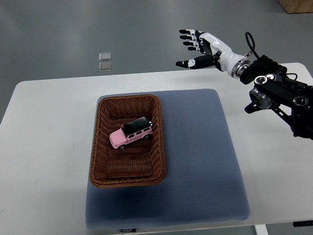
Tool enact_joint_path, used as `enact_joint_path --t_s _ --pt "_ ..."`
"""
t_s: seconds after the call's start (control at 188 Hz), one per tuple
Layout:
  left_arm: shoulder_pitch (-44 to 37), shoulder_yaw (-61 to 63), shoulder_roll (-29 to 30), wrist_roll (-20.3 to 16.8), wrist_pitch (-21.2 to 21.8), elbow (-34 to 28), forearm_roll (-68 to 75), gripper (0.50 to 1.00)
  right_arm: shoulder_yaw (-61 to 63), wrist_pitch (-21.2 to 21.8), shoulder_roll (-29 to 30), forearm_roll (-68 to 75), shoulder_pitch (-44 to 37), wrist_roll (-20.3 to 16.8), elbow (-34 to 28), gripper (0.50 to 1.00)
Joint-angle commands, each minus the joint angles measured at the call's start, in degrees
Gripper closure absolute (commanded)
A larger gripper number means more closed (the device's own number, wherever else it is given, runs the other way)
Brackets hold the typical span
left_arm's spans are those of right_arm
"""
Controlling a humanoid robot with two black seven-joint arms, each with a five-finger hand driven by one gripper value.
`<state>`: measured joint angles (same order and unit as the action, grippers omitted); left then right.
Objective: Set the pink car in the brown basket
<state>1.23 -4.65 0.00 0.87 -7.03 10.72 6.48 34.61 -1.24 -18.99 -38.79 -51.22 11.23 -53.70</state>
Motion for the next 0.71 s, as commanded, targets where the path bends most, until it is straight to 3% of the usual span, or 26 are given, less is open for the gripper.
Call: enact_joint_path --t_s 0.0,0.324,0.542,0.706 --pt "0.0 -0.01 0.0 0.01 0.0 0.0 0.02 0.5 8.89 -0.08 1.15 2.32 4.72 0.02 0.0 0.591" --pt "0.0 -0.01 0.0 0.1 -0.09 0.09 0.02 0.5 23.92 0.19 6.42 19.46 14.04 0.02 0.0 0.591" --pt "0.0 -0.01 0.0 0.1 -0.09 0.09 0.02 0.5 24.36 7.74 6.95 31.94 17.64 0.02 0.79 0.591" --pt "0.0 -0.01 0.0 0.1 -0.09 0.09 0.02 0.5 24.36 8.45 7.13 33.34 18.52 0.11 1.32 0.591"
